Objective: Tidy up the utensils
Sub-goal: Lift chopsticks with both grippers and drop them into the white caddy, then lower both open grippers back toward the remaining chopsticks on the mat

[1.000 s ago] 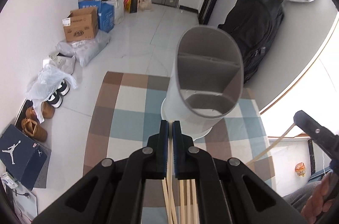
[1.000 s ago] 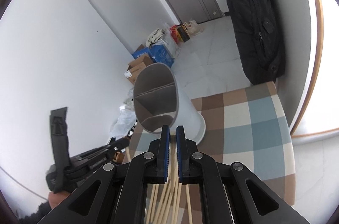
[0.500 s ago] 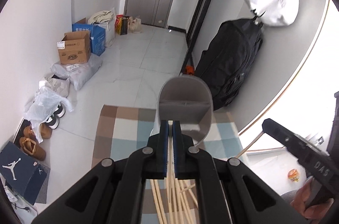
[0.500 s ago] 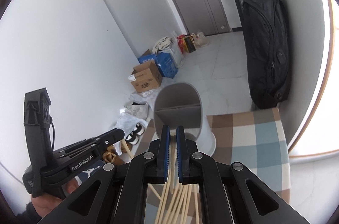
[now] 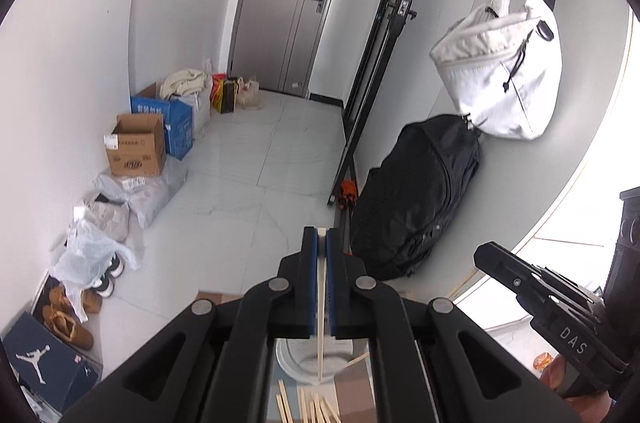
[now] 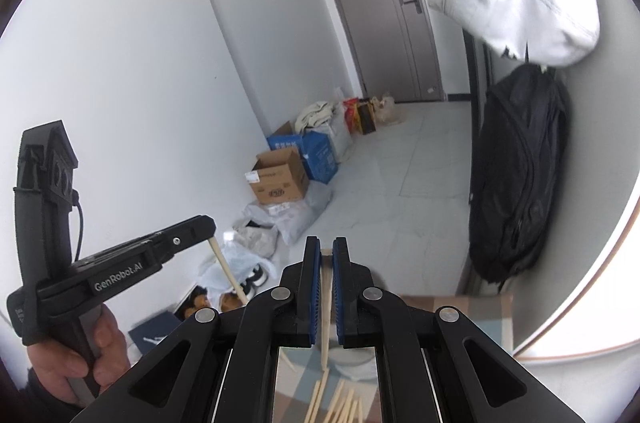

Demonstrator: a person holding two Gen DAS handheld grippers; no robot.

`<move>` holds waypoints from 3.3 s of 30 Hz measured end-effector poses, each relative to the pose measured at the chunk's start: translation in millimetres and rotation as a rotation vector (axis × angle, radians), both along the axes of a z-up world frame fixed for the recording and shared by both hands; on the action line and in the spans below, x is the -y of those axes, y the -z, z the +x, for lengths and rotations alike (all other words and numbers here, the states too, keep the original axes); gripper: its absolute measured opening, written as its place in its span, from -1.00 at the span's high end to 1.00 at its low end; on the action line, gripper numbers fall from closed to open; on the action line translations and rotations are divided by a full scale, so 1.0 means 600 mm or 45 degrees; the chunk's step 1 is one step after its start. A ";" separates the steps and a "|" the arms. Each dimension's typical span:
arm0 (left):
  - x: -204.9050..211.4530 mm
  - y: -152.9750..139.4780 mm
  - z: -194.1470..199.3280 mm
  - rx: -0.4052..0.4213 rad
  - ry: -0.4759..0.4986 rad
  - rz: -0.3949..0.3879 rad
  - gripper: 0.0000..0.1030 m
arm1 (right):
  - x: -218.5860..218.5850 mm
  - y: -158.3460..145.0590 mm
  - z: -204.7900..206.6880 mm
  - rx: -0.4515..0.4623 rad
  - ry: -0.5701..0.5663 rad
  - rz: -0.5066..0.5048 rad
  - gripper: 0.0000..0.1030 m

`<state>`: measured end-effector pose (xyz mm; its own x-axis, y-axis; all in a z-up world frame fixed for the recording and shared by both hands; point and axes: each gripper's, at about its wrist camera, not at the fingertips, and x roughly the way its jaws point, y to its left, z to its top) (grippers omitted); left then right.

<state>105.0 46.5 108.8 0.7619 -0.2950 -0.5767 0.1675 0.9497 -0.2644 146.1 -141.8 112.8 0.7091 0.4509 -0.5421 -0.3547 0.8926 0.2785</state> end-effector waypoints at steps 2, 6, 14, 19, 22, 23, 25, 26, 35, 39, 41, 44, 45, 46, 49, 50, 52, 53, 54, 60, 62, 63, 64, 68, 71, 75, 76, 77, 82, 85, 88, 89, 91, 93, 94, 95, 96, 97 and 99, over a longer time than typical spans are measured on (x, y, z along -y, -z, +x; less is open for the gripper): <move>0.000 -0.003 0.009 0.015 0.000 -0.011 1.00 | 0.002 -0.014 0.021 0.024 0.011 0.001 0.89; 0.012 0.004 0.037 0.036 0.000 0.001 1.00 | -0.005 -0.022 0.054 0.058 0.024 -0.007 0.89; 0.022 0.063 0.081 0.045 0.006 0.058 1.00 | -0.025 0.015 0.113 0.091 0.037 -0.057 0.89; 0.008 0.109 0.098 -0.014 0.052 0.030 1.00 | -0.029 0.060 0.132 0.047 0.023 -0.053 0.89; 0.009 0.122 0.103 -0.060 0.131 -0.009 1.00 | -0.029 0.086 0.138 0.018 0.006 -0.040 0.89; 0.010 0.123 0.102 -0.076 0.160 -0.014 0.99 | -0.028 0.094 0.139 0.004 -0.002 -0.031 0.87; 0.021 0.122 0.105 -0.093 0.184 -0.005 0.99 | -0.026 0.111 0.142 -0.036 -0.028 0.001 0.83; 0.019 0.121 0.105 -0.110 0.200 -0.021 0.99 | -0.024 0.117 0.144 -0.053 -0.032 0.016 0.83; -0.011 0.099 0.079 -0.116 0.147 -0.065 0.33 | 0.064 0.121 0.107 -0.099 0.088 0.174 0.40; -0.020 0.096 0.050 -0.121 0.079 -0.043 -0.03 | 0.099 0.119 0.073 -0.115 0.127 0.192 0.14; -0.019 0.093 0.031 -0.106 0.051 0.009 -0.07 | 0.111 0.118 0.057 -0.137 0.130 0.198 0.05; -0.013 0.094 0.015 -0.118 0.032 0.039 -0.19 | 0.123 0.111 0.031 -0.137 0.113 0.199 -0.04; -0.013 0.095 0.005 -0.122 0.026 0.031 -0.23 | 0.124 0.108 0.021 -0.137 0.103 0.200 -0.13; -0.015 0.096 -0.002 -0.123 0.016 0.026 -0.28 | 0.124 0.105 0.011 -0.142 0.090 0.202 -0.26; -0.024 0.105 -0.023 -0.119 -0.025 0.005 -0.31 | 0.122 0.099 -0.010 -0.162 0.047 0.205 -0.34; -0.026 0.110 -0.031 -0.125 -0.039 -0.002 -0.32 | 0.119 0.102 -0.017 -0.169 0.036 0.199 -0.34; -0.033 0.121 -0.044 -0.137 -0.065 -0.024 -0.48 | 0.113 0.113 -0.030 -0.188 0.010 0.186 -0.34; -0.037 0.127 -0.051 -0.138 -0.087 -0.035 -0.52 | 0.111 0.117 -0.036 -0.198 0.001 0.181 -0.34; -0.041 0.132 -0.056 -0.135 -0.105 -0.038 -0.55 | 0.105 0.125 -0.042 -0.221 -0.018 0.171 -0.34; -0.063 0.174 -0.082 -0.129 -0.207 -0.005 -0.56 | 0.070 0.189 -0.068 -0.358 -0.110 0.090 -0.34; -0.074 0.196 -0.089 -0.134 -0.279 -0.007 -0.56 | 0.058 0.218 -0.073 -0.406 -0.128 0.072 -0.34; -0.079 0.202 -0.089 -0.143 -0.291 -0.020 -0.56 | 0.053 0.235 -0.076 -0.432 -0.135 0.064 -0.34; -0.082 0.216 -0.087 -0.165 -0.303 -0.036 -0.56 | 0.047 0.256 -0.078 -0.468 -0.142 0.054 -0.32; -0.090 0.247 -0.083 -0.224 -0.307 -0.021 -0.56 | 0.019 0.340 -0.070 -0.638 -0.158 0.036 0.11; -0.102 0.262 -0.081 -0.253 -0.331 0.001 -0.56 | 0.003 0.392 -0.058 -0.735 -0.139 0.026 0.27; -0.119 0.271 -0.087 -0.296 -0.385 0.000 -0.56 | -0.025 0.444 -0.039 -0.806 -0.110 -0.018 0.40; -0.124 0.272 -0.085 -0.306 -0.386 -0.015 -0.56 | -0.031 0.453 -0.035 -0.812 -0.107 -0.028 0.41; -0.125 0.272 -0.085 -0.316 -0.390 -0.008 -0.56 | -0.037 0.459 -0.033 -0.815 -0.105 -0.043 0.41; -0.128 0.279 -0.090 -0.351 -0.411 0.021 -0.56 | -0.075 0.494 -0.017 -0.812 -0.111 -0.170 0.45; -0.127 0.286 -0.091 -0.386 -0.408 0.017 -0.56 | -0.083 0.492 -0.009 -0.776 -0.092 -0.189 0.50; -0.133 0.292 -0.088 -0.397 -0.412 0.010 -0.56 | -0.093 0.494 -0.013 -0.769 -0.079 -0.254 0.63; -0.134 0.291 -0.088 -0.400 -0.417 0.008 -0.56 | -0.098 0.492 -0.017 -0.753 -0.080 -0.287 0.63; -0.138 0.293 -0.088 -0.413 -0.428 0.003 -0.56 | -0.107 0.489 -0.022 -0.739 -0.082 -0.339 0.65; -0.140 0.296 -0.086 -0.422 -0.435 -0.009 -0.56 | -0.117 0.486 -0.029 -0.703 -0.094 -0.406 0.71; -0.140 0.297 -0.086 -0.429 -0.441 -0.008 -0.56 | -0.120 0.484 -0.032 -0.686 -0.101 -0.424 0.73; -0.138 0.299 -0.086 -0.434 -0.442 0.001 -0.56 | -0.121 0.483 -0.032 -0.683 -0.107 -0.427 0.76; -0.137 0.301 -0.085 -0.440 -0.442 0.011 -0.56 | -0.120 0.482 -0.032 -0.686 -0.106 -0.415 0.82; -0.135 0.302 -0.083 -0.445 -0.441 0.015 -0.56 | -0.113 0.480 -0.030 -0.696 -0.097 -0.386 0.85; -0.132 0.306 -0.082 -0.455 -0.437 0.031 -0.56 | -0.098 0.476 -0.027 -0.702 -0.071 -0.339 0.87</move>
